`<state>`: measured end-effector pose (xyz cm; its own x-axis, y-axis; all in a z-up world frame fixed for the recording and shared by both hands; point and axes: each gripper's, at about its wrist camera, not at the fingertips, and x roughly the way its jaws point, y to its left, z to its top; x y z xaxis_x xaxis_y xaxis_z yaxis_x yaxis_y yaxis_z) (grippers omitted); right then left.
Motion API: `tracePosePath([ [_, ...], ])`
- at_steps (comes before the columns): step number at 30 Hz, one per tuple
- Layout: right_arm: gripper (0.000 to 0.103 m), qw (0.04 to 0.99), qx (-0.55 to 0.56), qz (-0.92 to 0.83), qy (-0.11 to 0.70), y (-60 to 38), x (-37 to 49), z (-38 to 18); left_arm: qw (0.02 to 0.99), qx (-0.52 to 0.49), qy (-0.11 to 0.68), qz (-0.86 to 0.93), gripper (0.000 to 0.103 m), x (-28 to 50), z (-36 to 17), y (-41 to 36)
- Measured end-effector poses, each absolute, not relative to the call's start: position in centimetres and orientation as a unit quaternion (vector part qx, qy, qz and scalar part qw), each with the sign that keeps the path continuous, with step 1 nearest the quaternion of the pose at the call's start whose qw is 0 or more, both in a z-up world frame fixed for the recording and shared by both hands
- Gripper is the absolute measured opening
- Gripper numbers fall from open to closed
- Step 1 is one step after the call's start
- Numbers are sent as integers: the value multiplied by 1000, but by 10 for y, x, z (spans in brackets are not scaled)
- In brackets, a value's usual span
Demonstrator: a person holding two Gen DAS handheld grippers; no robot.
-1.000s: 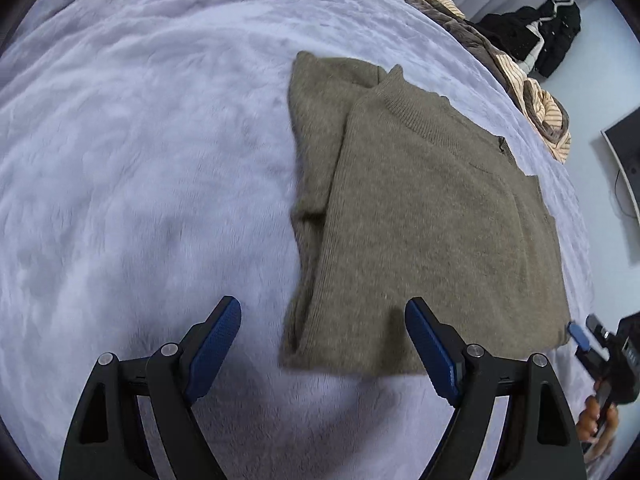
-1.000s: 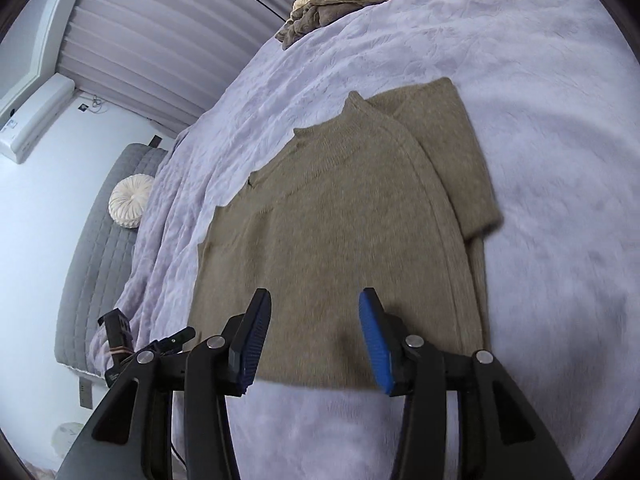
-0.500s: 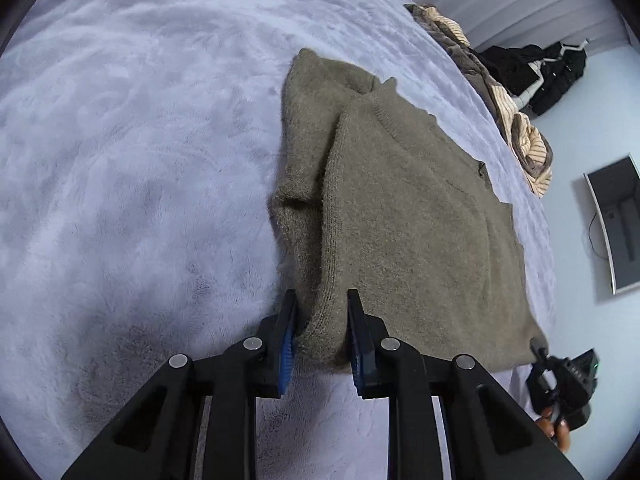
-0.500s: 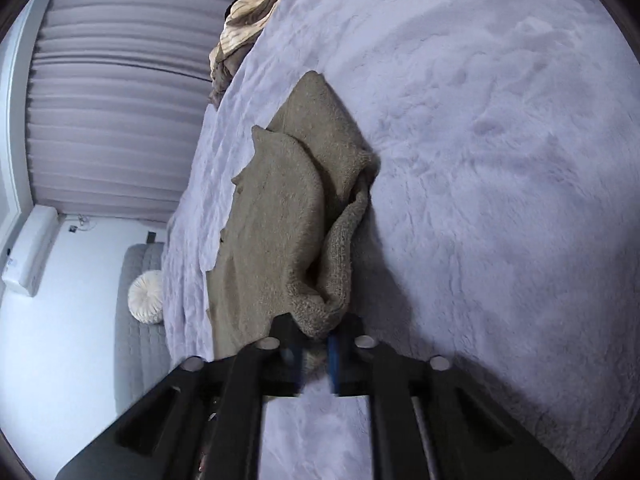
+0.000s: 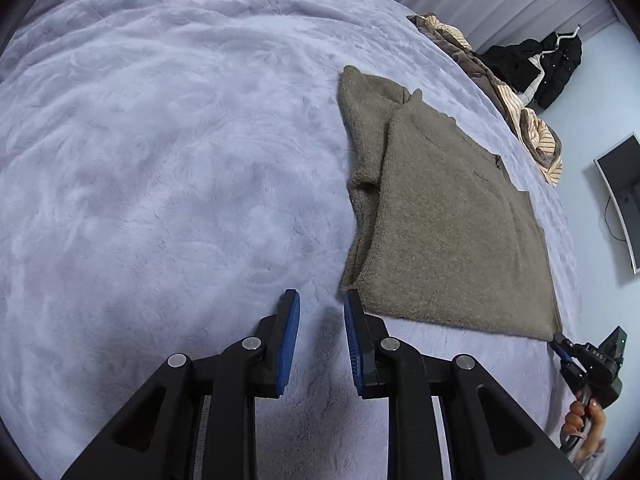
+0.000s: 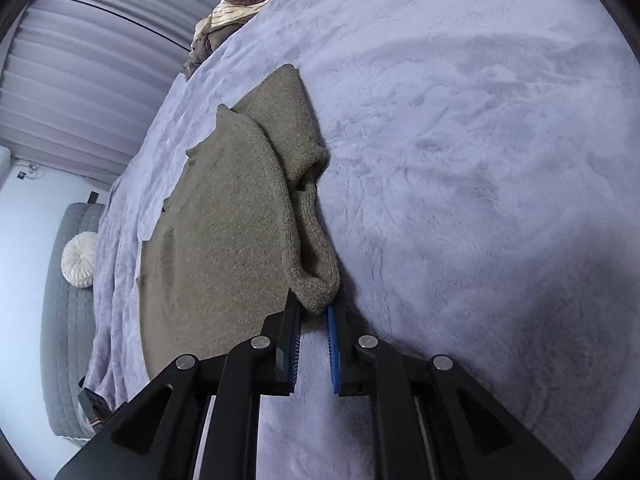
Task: Fold small clothes
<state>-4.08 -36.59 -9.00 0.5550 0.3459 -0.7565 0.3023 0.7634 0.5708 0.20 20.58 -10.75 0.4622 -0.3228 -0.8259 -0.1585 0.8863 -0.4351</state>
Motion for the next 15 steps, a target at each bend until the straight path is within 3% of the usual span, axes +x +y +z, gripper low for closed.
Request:
tracePosePath([
  [8, 15, 850, 254, 97, 451, -293, -37, -42, 853, -209, 468, -96, 24, 26, -72, 184],
  [15, 15, 843, 193, 120, 488, -206, 6, -53, 840, -211, 491, -97, 24, 63, -103, 155],
])
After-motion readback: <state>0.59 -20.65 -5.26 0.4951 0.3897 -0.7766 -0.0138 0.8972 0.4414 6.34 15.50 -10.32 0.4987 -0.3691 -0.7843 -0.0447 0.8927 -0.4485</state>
